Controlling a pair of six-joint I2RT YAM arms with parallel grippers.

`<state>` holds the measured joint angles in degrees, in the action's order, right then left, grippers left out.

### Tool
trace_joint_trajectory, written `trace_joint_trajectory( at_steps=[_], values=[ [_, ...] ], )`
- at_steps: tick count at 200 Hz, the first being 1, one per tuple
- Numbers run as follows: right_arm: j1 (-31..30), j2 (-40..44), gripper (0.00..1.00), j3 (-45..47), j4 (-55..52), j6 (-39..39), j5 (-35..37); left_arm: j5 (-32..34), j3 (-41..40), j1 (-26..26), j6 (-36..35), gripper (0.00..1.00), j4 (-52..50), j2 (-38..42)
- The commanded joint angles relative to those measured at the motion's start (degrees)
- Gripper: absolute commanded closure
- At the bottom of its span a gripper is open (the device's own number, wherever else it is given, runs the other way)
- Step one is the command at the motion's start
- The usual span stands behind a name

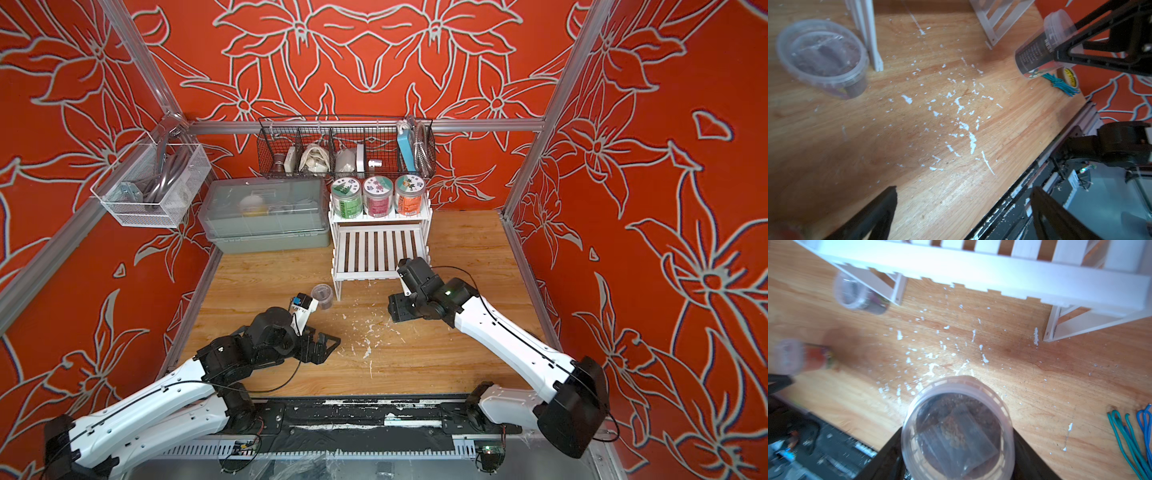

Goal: Place the seed container on the shelf
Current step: Pick up the seed jar at the center of the board.

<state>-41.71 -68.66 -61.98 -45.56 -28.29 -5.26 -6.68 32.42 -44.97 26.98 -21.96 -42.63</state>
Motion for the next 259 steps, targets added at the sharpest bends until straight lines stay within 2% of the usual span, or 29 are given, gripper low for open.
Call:
trace_joint_trajectory(
  at_steps=[1, 20, 62, 88, 149, 211, 259],
  values=[
    [-0.21, 2.02, 0.36, -3.68, -5.99, 2.65, -6.58, -6.85, 0.92, 0.32, -5.25, 0.01, 8.97, 1.02],
    [-0.15, 3.00, 0.36, -6.60, -8.22, 3.70, -10.78, -11.67, 1.45, 0.23, -8.09, 0.01, 14.16, 0.17],
    [-0.21, 5.01, 0.36, -12.34, -12.60, 6.52, -18.73, -16.46, 1.38, -0.79, -13.12, 0.01, 24.19, -3.03],
    [-0.15, 5.47, 0.36, -14.56, -14.93, 7.97, -21.20, -17.18, 2.04, -2.35, -17.35, 0.01, 27.68, -5.18],
    [-0.21, 4.42, 0.36, -14.50, -17.83, 9.75, -23.49, -16.45, 5.48, -6.59, -29.91, 0.01, 28.93, -11.60],
    [-0.33, 4.27, 0.38, -12.83, -15.86, 9.30, -24.67, -18.73, 9.16, -6.87, -31.29, 0.01, 32.24, -20.72],
    [-0.80, 3.74, 0.38, -11.57, -16.10, 9.91, -22.88, -20.77, 10.62, -7.60, -30.87, 0.01, 35.41, -24.98]
  ],
)
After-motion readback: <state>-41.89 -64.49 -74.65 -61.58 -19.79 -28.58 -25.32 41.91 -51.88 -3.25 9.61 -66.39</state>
